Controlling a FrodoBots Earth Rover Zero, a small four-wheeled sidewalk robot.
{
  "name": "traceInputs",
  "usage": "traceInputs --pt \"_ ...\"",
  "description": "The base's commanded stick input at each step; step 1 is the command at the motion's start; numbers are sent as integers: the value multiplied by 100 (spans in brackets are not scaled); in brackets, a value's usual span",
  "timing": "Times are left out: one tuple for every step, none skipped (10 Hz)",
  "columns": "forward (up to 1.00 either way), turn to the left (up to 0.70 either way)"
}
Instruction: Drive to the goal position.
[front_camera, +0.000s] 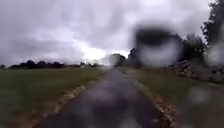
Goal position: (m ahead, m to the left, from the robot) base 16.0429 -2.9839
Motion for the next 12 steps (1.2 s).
traceInputs --pt "70 0" --pt "70 0" --pt "70 0" --pt "70 0" --pt "70 0" --pt "70 0" --pt "70 0" --pt "70 0" --pt "70 0" --pt "70 0" --pt "70 0" --pt "70 0"
